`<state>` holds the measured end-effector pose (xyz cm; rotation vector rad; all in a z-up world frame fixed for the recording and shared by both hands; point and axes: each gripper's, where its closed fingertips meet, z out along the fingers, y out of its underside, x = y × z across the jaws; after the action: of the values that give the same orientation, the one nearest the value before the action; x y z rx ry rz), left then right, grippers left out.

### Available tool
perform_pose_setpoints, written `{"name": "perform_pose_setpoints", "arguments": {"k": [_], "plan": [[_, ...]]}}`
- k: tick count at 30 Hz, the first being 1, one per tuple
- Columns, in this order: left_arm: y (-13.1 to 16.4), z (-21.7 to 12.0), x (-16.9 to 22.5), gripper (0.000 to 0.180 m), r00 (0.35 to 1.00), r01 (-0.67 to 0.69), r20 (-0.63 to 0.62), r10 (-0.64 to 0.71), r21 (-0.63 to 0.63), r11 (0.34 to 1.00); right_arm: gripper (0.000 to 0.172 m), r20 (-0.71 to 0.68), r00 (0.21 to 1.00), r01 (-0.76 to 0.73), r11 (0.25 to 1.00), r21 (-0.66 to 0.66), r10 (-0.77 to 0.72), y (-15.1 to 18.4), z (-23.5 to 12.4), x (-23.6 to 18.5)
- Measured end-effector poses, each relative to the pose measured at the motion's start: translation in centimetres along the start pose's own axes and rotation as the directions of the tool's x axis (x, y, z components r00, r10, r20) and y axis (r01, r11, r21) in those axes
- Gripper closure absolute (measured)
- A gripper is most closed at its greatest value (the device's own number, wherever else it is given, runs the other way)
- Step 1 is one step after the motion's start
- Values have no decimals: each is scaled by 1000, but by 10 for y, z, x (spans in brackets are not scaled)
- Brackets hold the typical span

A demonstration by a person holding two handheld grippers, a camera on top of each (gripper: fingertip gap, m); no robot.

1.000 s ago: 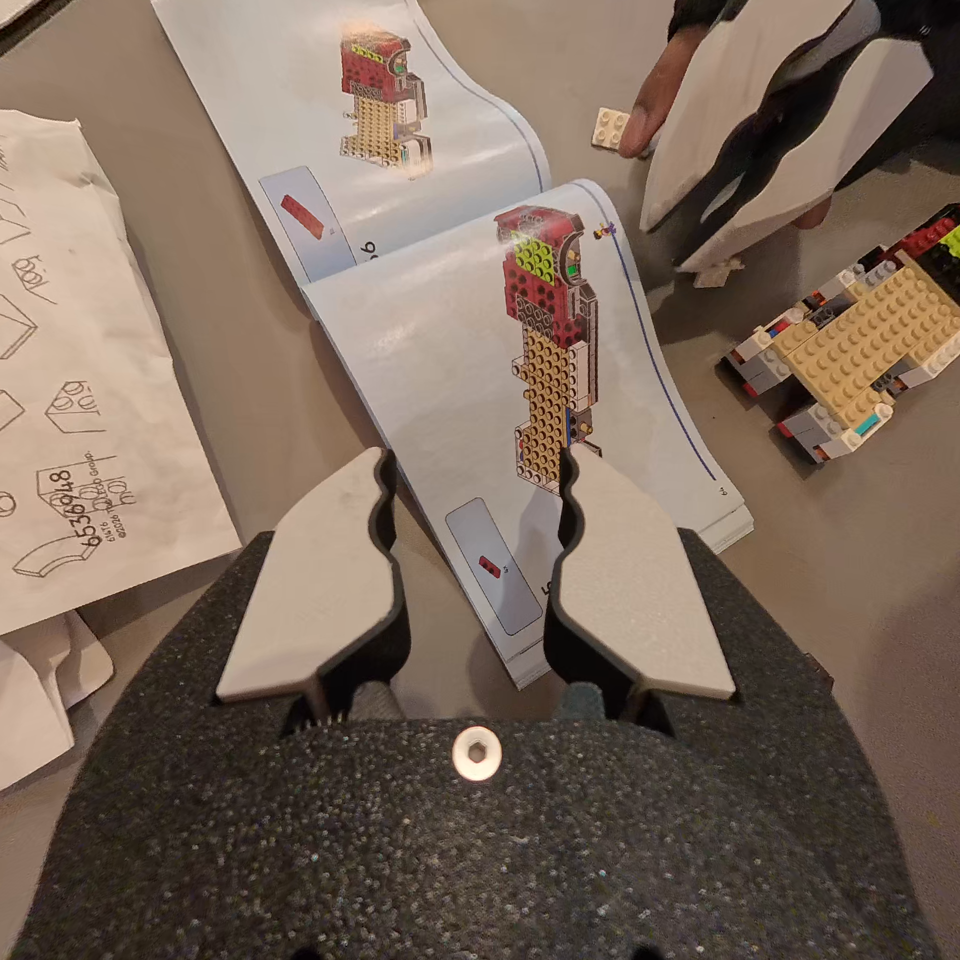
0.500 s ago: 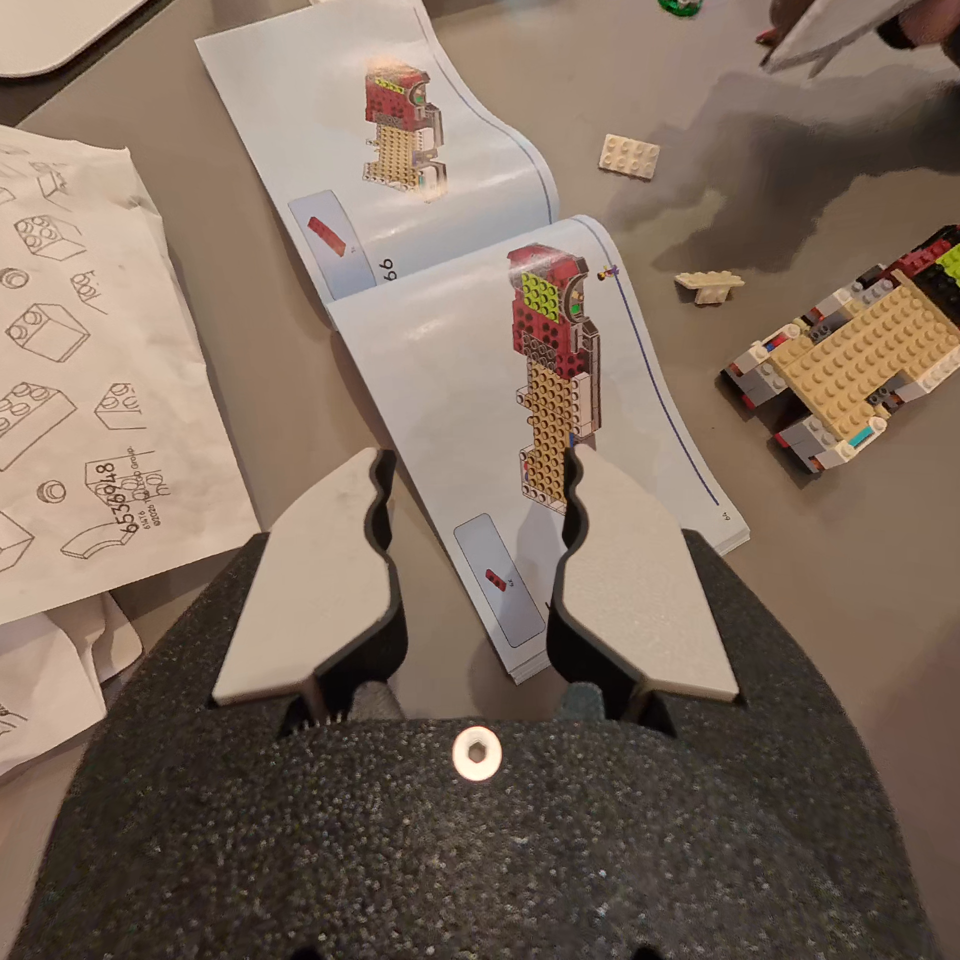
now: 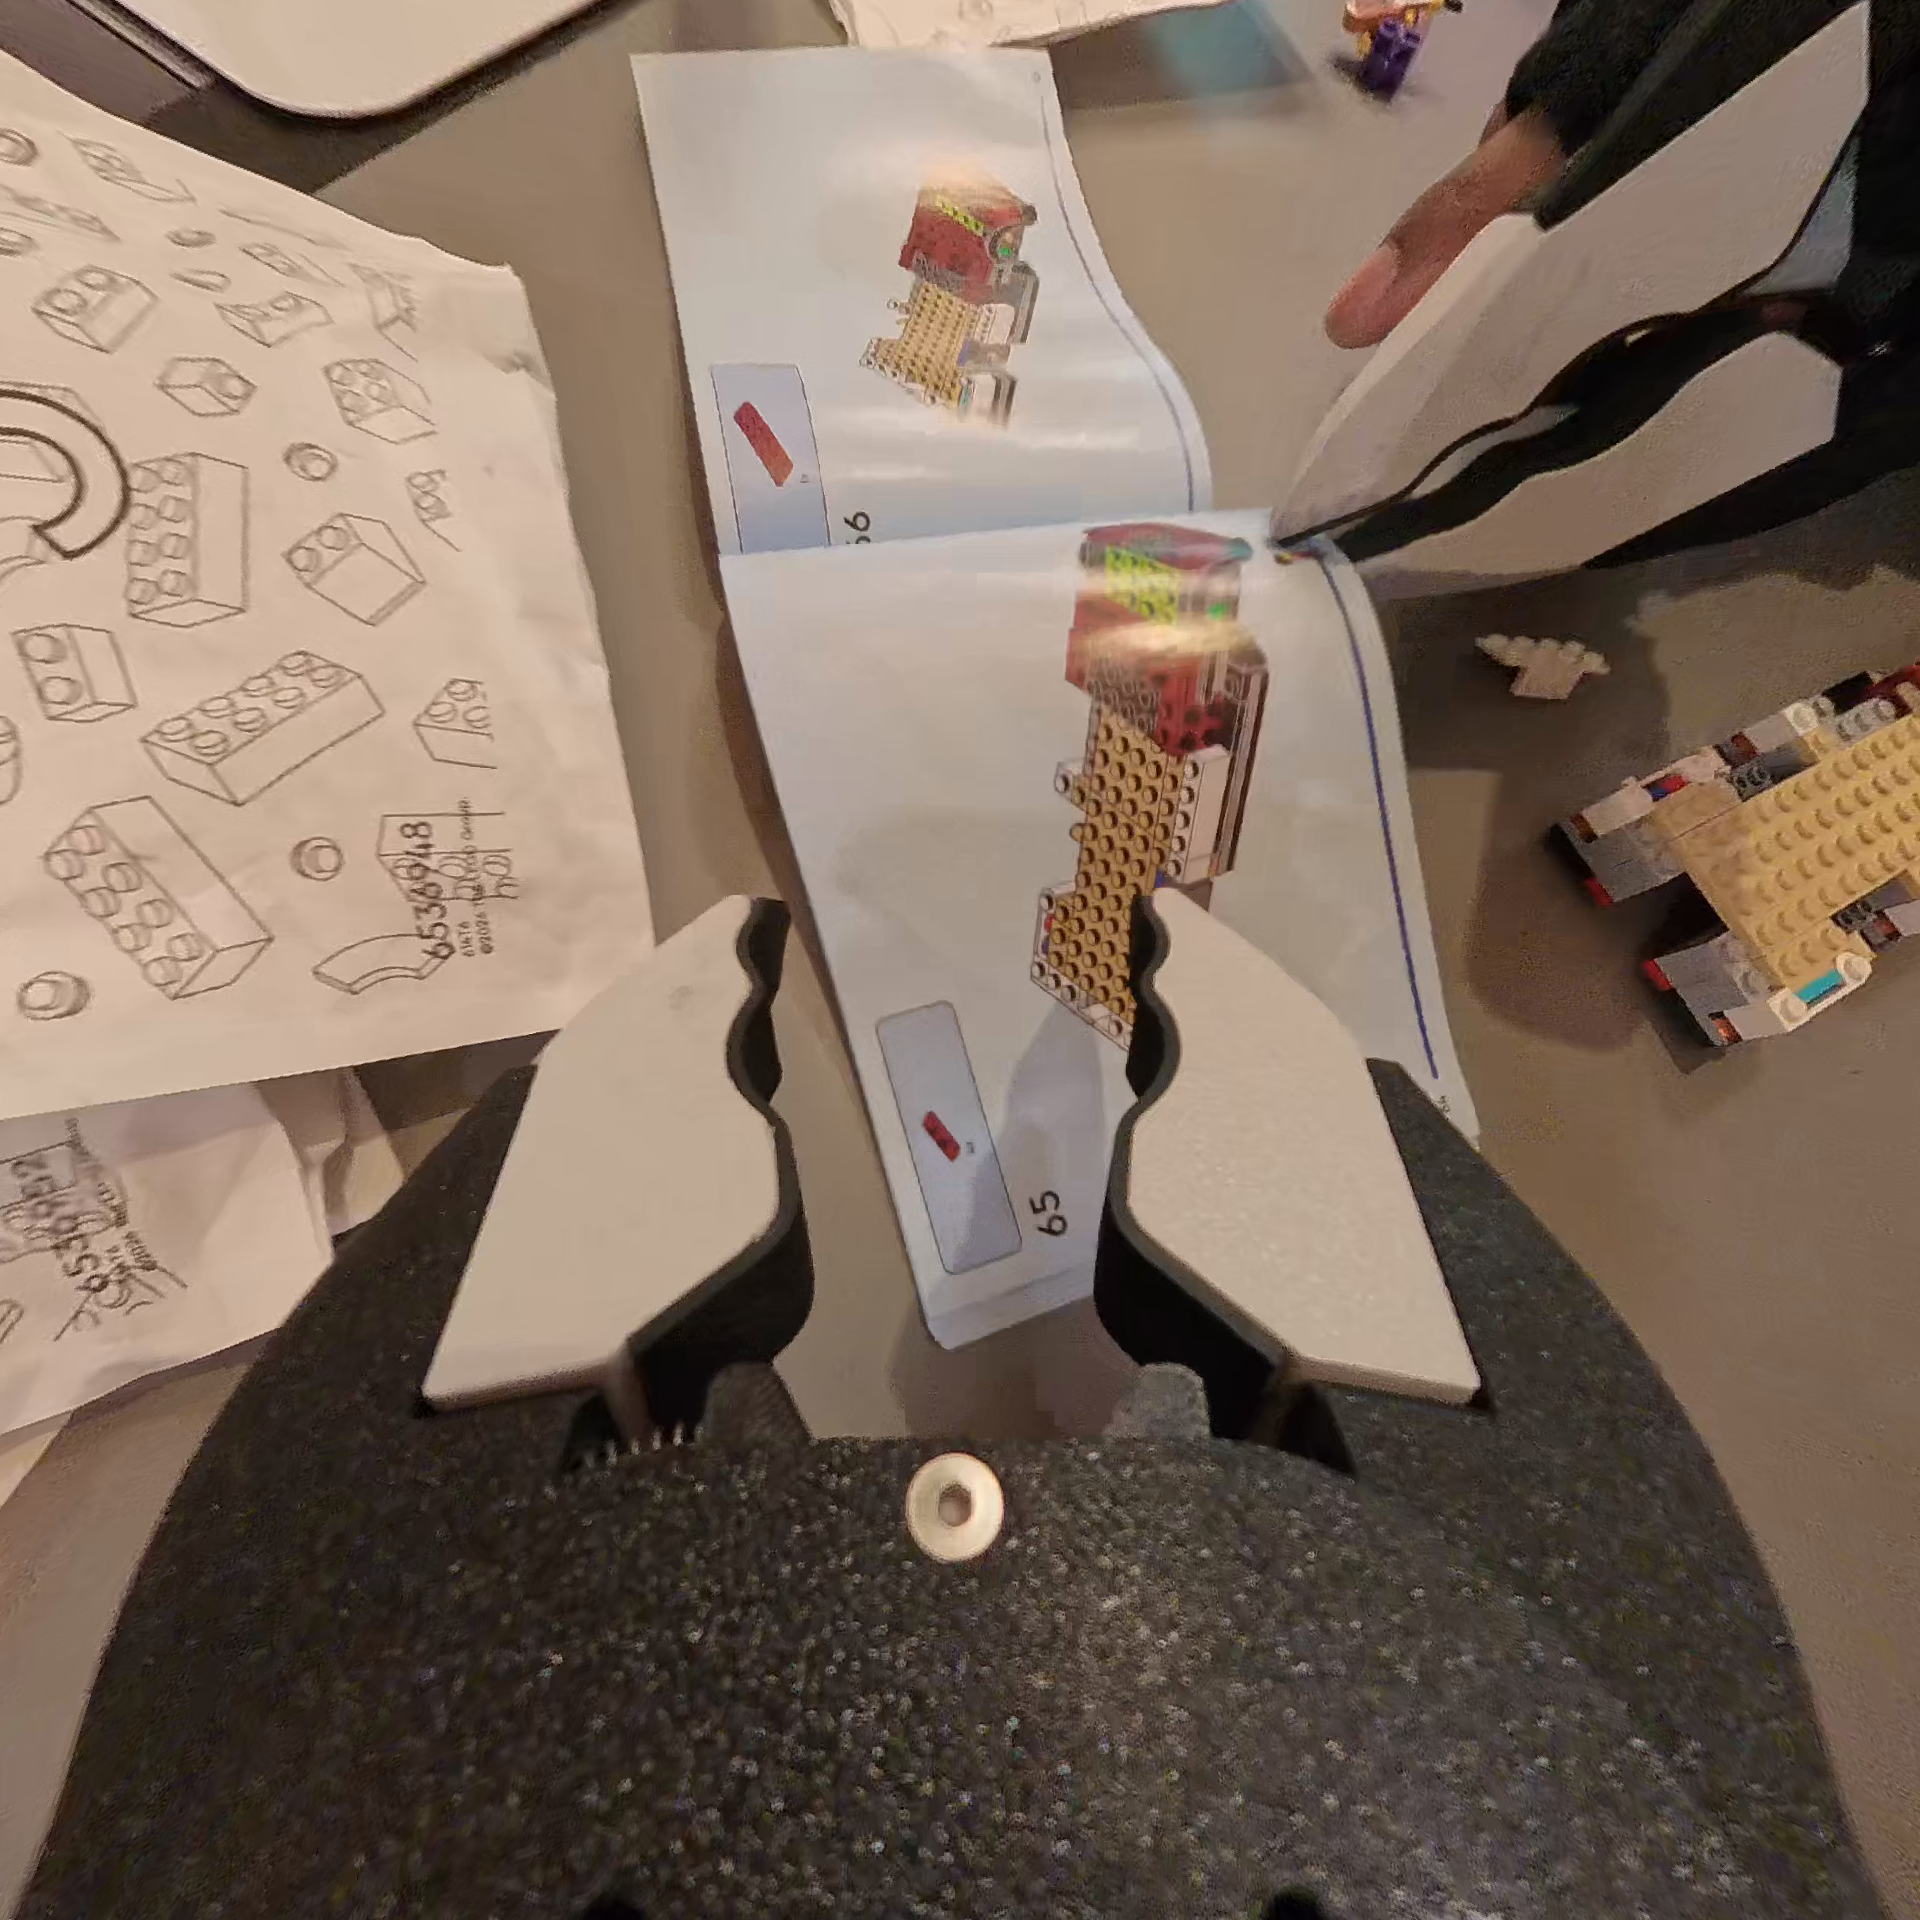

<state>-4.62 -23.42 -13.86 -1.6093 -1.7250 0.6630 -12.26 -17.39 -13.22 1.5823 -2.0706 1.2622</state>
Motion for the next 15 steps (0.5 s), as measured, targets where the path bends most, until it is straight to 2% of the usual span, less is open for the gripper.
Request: {"name": "perform_pose_setpoints", "arguments": {"k": [7,15], "plan": [[-13,-21,-21,116,995,63,65,-71,117,991,169,14,995,-96,995,2,96,-21,0,64],[-32,-46,-34,118,987,89,105,-120,264,960,170,27,991,-134,991,-17,135,-26,1,87]]}}
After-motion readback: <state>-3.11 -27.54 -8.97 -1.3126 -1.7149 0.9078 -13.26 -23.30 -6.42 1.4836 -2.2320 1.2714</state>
